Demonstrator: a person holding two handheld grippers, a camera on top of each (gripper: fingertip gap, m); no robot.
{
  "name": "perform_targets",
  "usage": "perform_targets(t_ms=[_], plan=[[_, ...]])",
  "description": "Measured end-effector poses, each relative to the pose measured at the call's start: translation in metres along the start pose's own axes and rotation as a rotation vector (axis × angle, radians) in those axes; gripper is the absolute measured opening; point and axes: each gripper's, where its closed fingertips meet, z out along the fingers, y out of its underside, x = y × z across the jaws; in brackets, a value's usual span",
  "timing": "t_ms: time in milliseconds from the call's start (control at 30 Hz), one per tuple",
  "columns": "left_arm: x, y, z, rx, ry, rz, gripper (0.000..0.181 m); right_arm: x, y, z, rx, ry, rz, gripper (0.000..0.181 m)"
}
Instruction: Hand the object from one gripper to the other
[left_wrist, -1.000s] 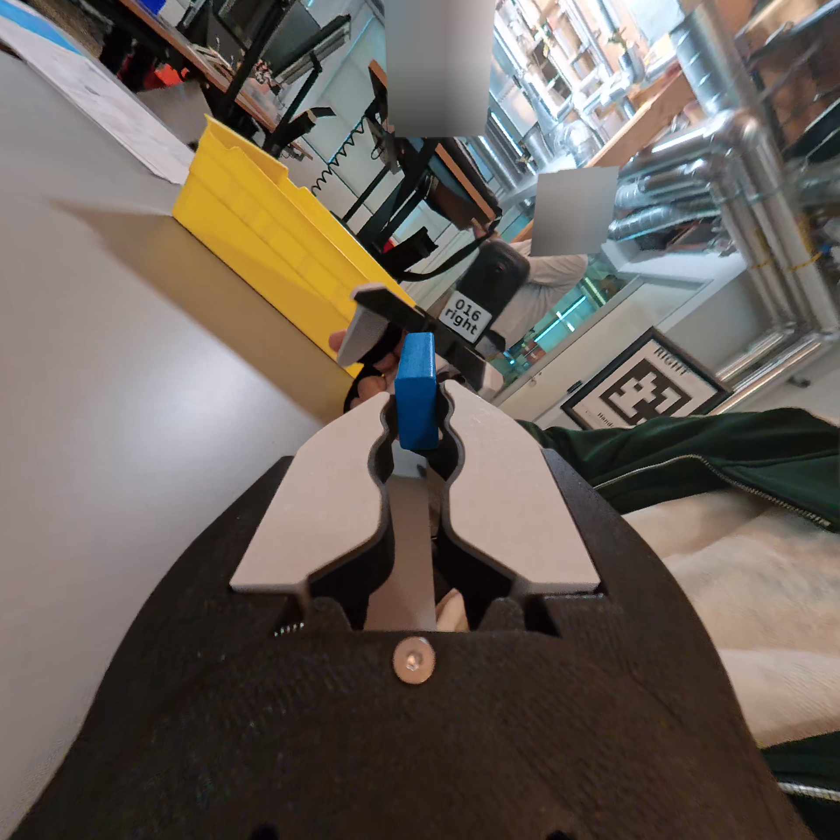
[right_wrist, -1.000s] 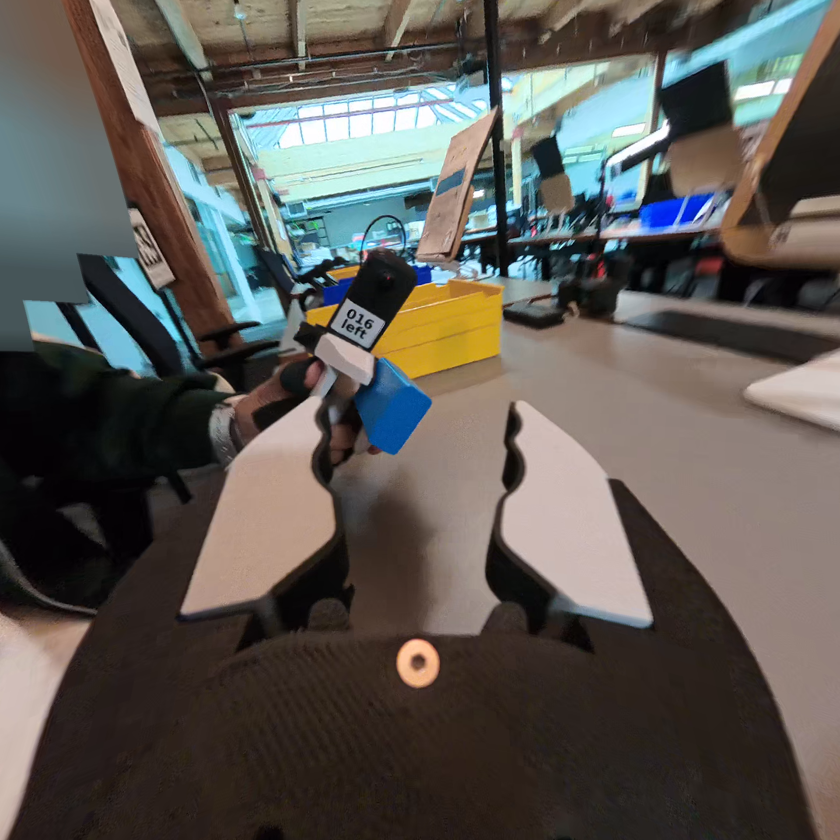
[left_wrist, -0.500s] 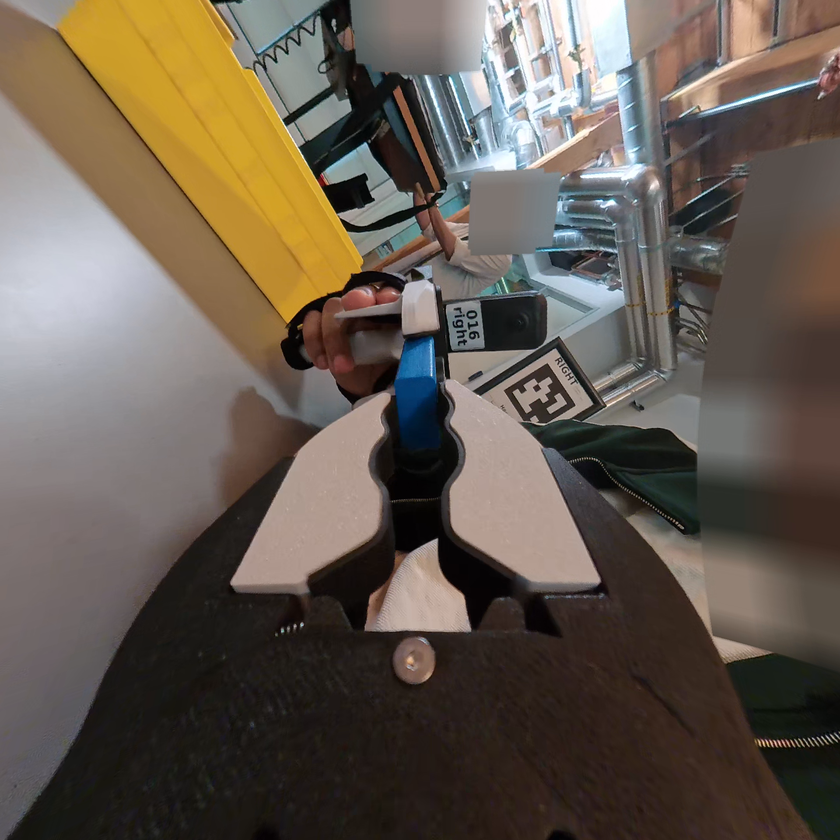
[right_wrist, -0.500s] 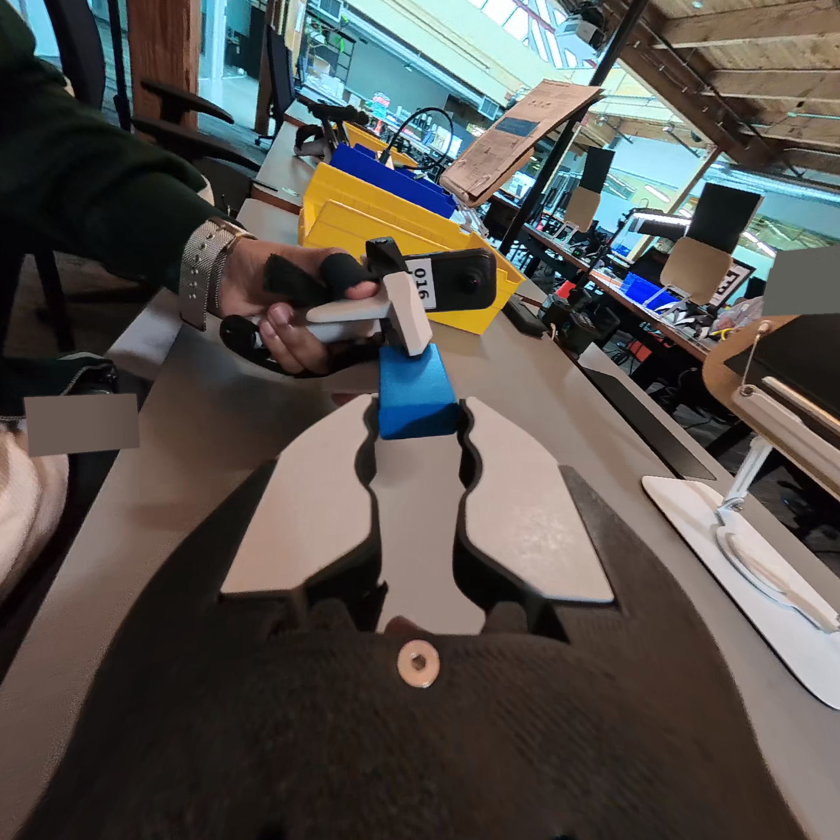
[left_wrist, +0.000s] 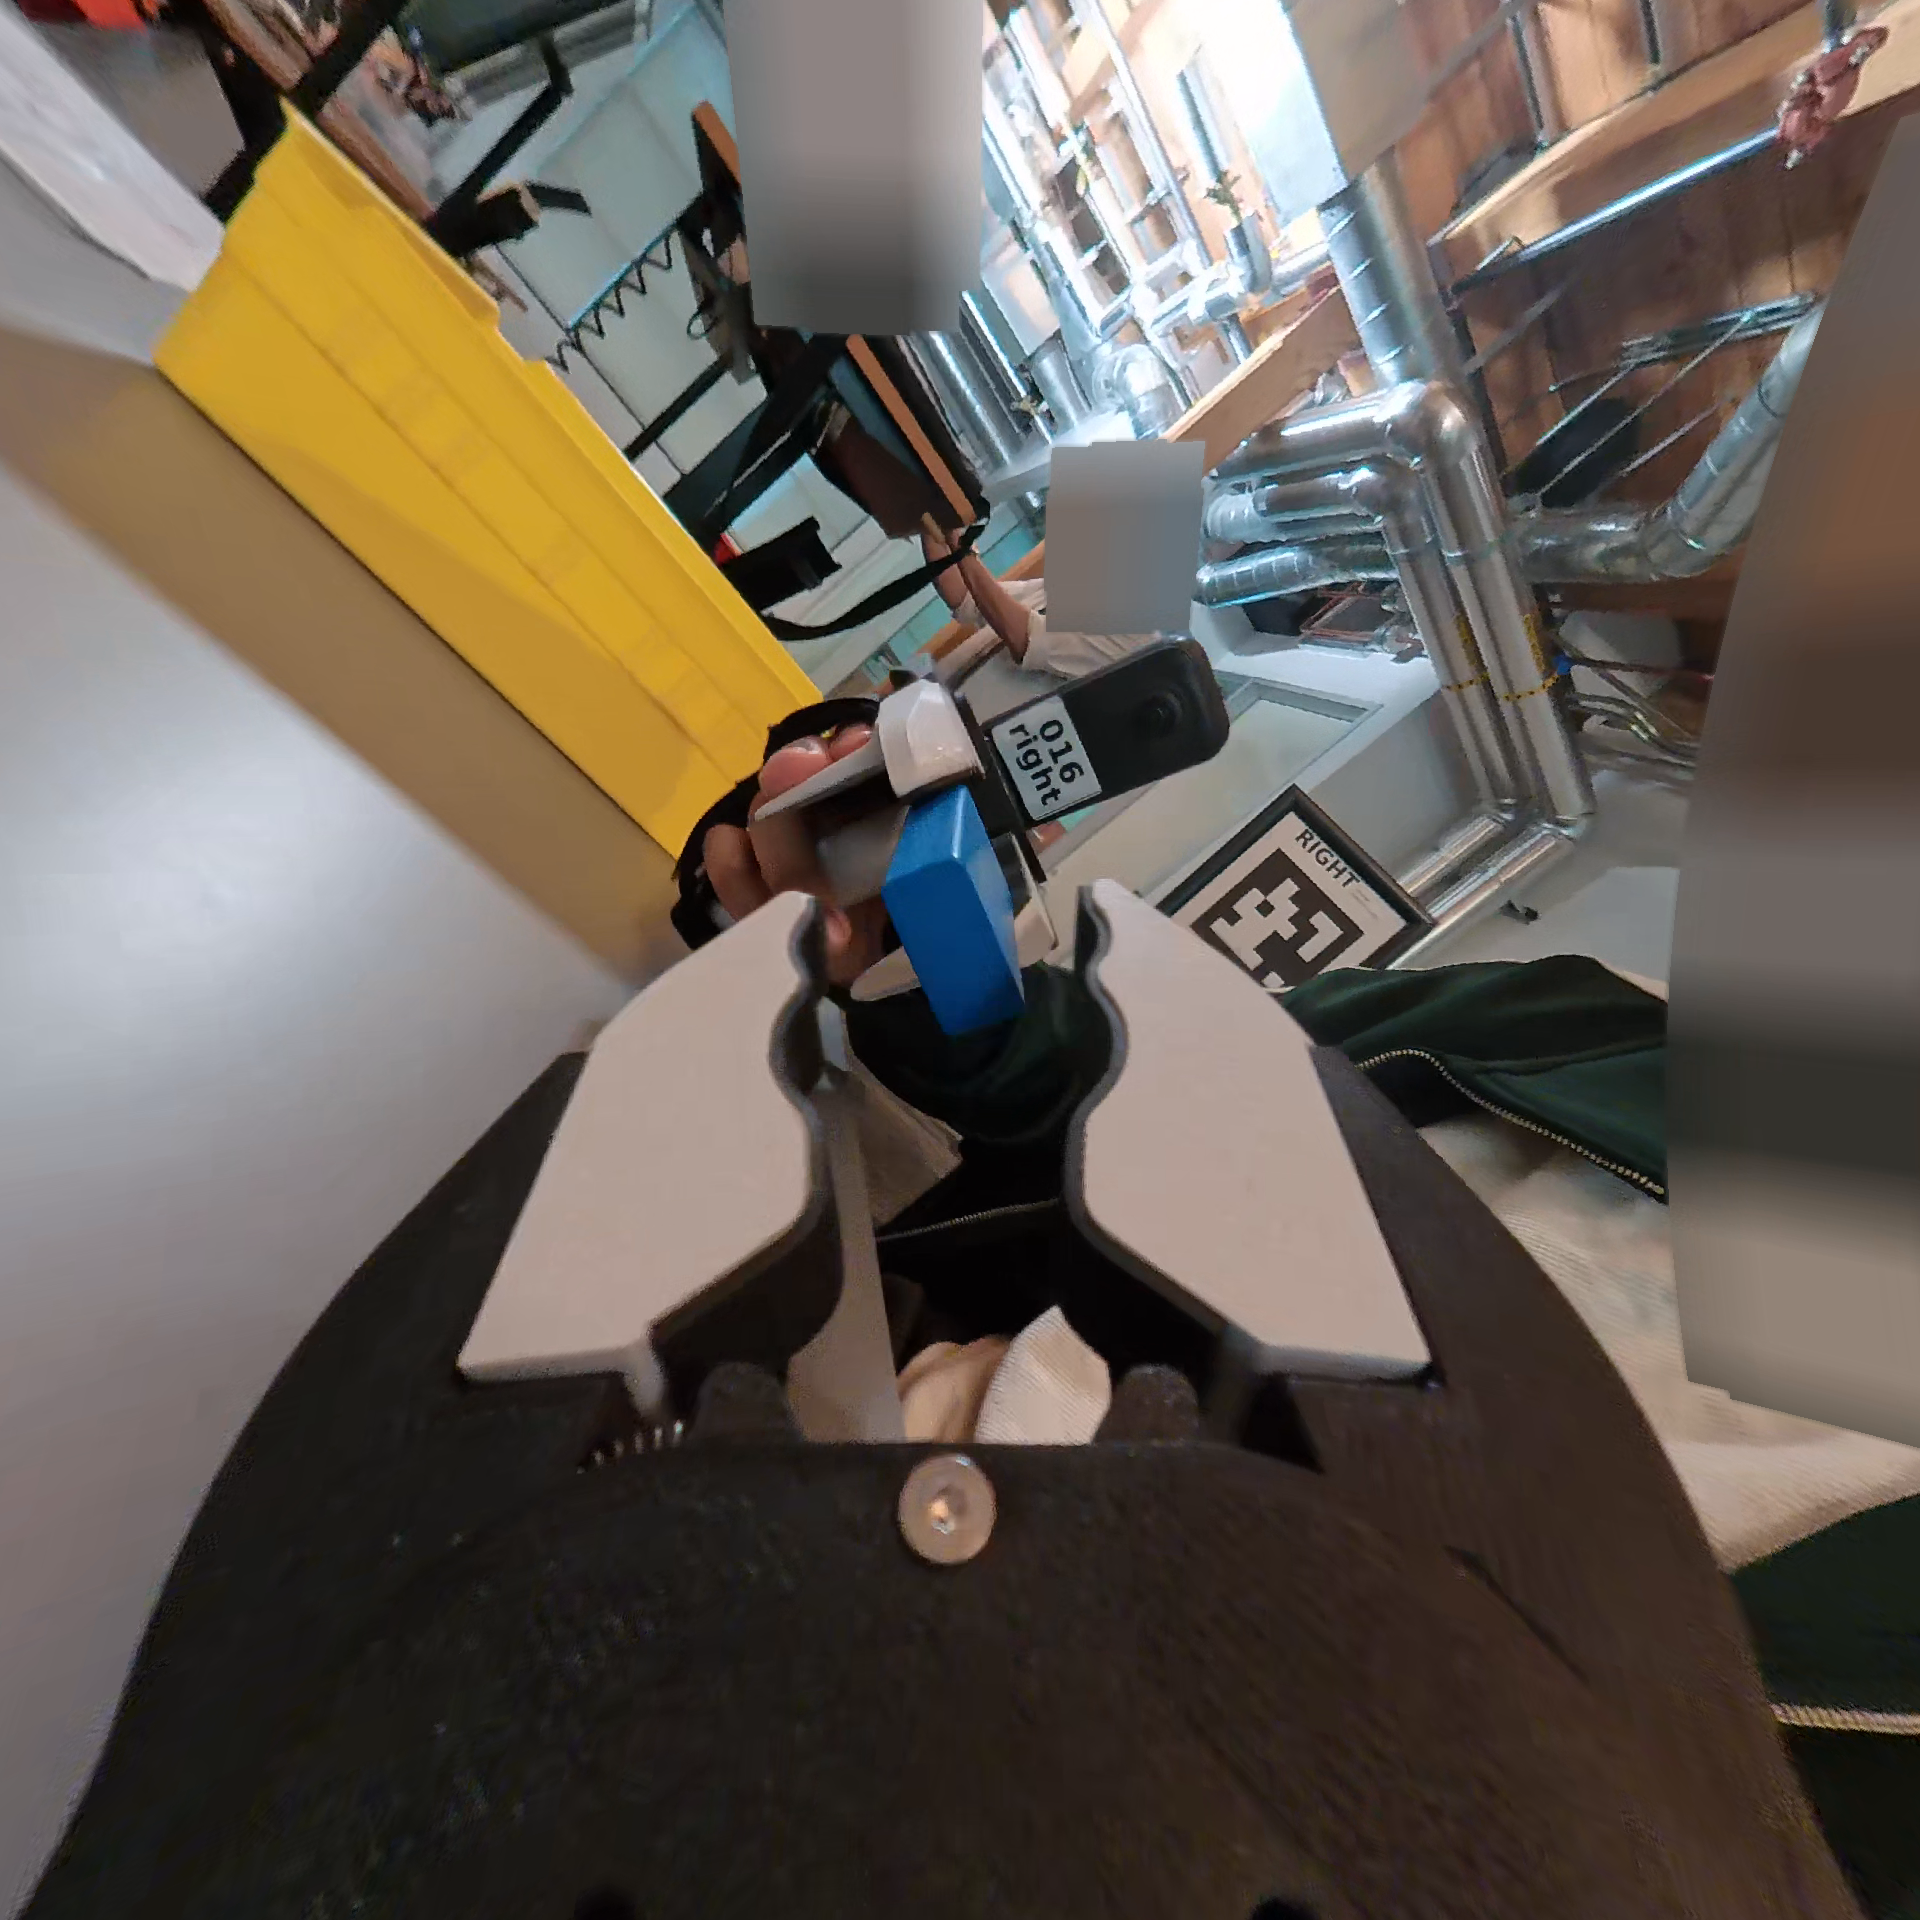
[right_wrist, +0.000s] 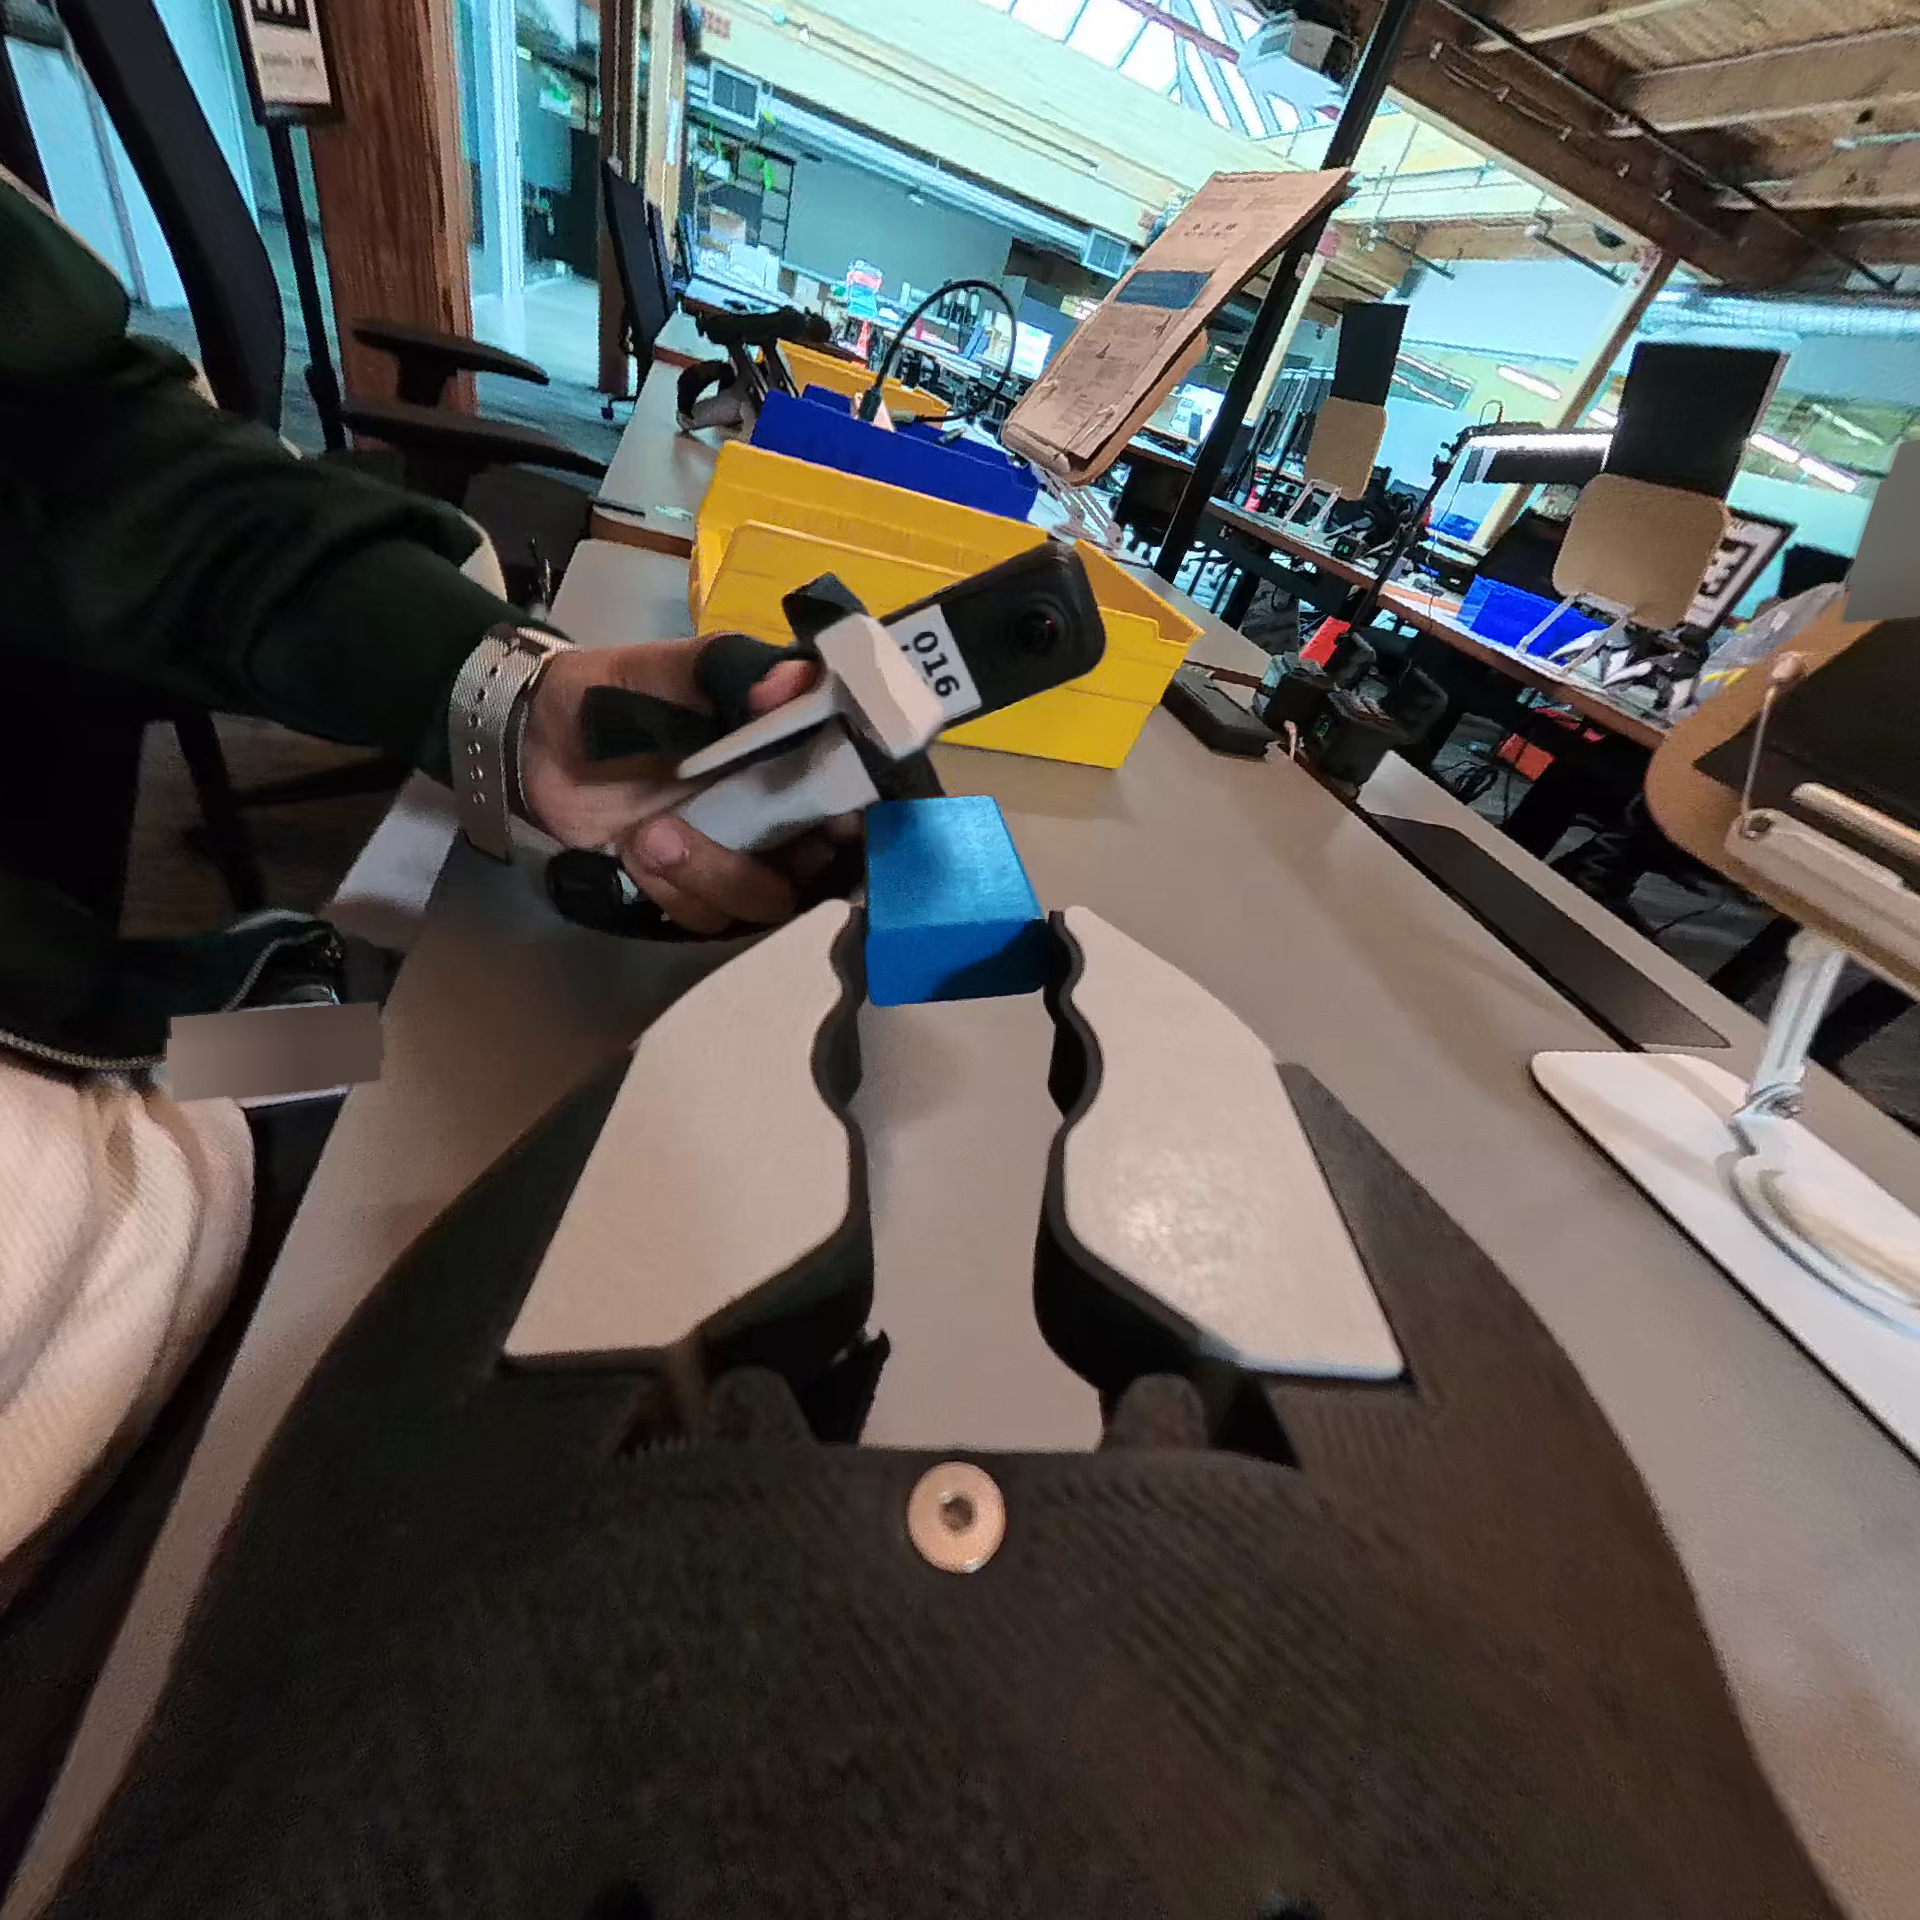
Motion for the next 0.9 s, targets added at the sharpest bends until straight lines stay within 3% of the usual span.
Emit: perform_targets(t_ms=[33,167,333,567,767,900], plan=[[0.0,-0.002,0.0,0.013,-0.004,0.027,0.055,0.002,-0.001,-0.001,0.009,-0.001,0.034,0.033],[0.004,-0.007,0.001,0.042,-0.022,0.168,0.07,0.004,-0.006,-0.005,0.063,-0.047,0.235,0.033],[0.015,-0.012,0.0,0.051,-0.081,0.456,0.07,0.003,-0.01,-0.007,0.105,-0.127,0.467,0.033],[0.019,0.002,0.007,-0.044,-0.16,0.719,0.063,-0.001,-0.011,-0.006,0.116,-0.187,0.572,0.033],[0.014,0.009,0.008,-0.111,-0.195,0.754,0.035,-0.005,-0.009,-0.002,0.098,-0.192,0.558,0.033],[0.014,0.008,0.008,-0.117,-0.196,0.71,0.035,-0.005,-0.008,-0.002,0.104,-0.191,0.556,0.033]])
